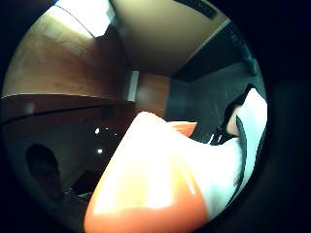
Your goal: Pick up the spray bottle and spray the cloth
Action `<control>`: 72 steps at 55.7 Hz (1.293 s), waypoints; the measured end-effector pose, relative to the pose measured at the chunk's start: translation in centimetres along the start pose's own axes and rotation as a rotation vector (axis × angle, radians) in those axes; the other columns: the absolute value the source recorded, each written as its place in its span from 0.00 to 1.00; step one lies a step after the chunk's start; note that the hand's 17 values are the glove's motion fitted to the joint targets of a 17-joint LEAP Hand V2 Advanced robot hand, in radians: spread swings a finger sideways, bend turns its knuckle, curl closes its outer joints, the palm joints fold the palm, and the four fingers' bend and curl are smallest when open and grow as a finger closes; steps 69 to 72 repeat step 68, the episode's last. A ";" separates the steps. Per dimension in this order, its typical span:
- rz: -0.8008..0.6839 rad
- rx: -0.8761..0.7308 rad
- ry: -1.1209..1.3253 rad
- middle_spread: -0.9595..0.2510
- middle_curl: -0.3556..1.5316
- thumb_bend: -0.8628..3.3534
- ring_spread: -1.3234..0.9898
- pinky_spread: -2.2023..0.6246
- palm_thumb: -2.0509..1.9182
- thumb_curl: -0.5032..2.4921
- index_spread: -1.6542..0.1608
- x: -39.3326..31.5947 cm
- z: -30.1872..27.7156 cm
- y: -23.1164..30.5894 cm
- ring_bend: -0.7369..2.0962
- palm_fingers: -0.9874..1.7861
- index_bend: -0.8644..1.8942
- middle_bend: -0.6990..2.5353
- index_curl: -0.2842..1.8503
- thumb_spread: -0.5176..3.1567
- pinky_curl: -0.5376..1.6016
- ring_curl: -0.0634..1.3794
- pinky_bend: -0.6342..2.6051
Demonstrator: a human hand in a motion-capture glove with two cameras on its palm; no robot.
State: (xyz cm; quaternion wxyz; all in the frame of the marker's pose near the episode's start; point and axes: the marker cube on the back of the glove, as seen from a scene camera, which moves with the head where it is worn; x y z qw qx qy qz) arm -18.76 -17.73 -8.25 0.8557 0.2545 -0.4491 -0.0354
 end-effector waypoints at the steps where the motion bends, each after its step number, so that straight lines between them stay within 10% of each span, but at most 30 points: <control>1: -0.008 -0.004 -0.034 0.70 0.46 0.20 0.50 0.71 0.76 0.43 0.82 -0.1 0.3 0.0 0.49 0.85 0.48 0.41 0.39 0.18 0.43 0.36 0.29; 31: 0.060 -0.074 0.021 0.71 0.46 0.20 0.51 0.72 0.76 0.43 0.83 12.1 16.4 -2.9 0.50 0.85 0.47 0.41 0.39 0.19 0.43 0.36 0.29; 38: 0.071 0.191 -0.024 0.71 0.46 0.20 0.51 0.72 0.76 0.43 0.83 12.7 18.3 -7.6 0.50 0.85 0.47 0.40 0.39 0.19 0.43 0.36 0.29; 44: 0.048 -0.175 0.047 0.71 0.46 0.19 0.51 0.72 0.75 0.43 0.83 12.9 19.8 -4.2 0.49 0.83 0.46 0.40 0.39 0.20 0.43 0.36 0.29; 53: -0.020 -0.327 0.098 0.71 0.42 0.18 0.51 0.76 0.71 0.40 0.79 12.4 16.0 -3.1 0.43 0.61 0.35 0.34 0.35 0.30 0.44 0.33 0.31; 72: -0.074 -0.218 0.090 0.72 0.39 0.19 0.52 0.80 0.66 0.34 0.74 10.1 8.0 0.1 0.41 0.52 0.35 0.28 0.28 0.37 0.43 0.30 0.32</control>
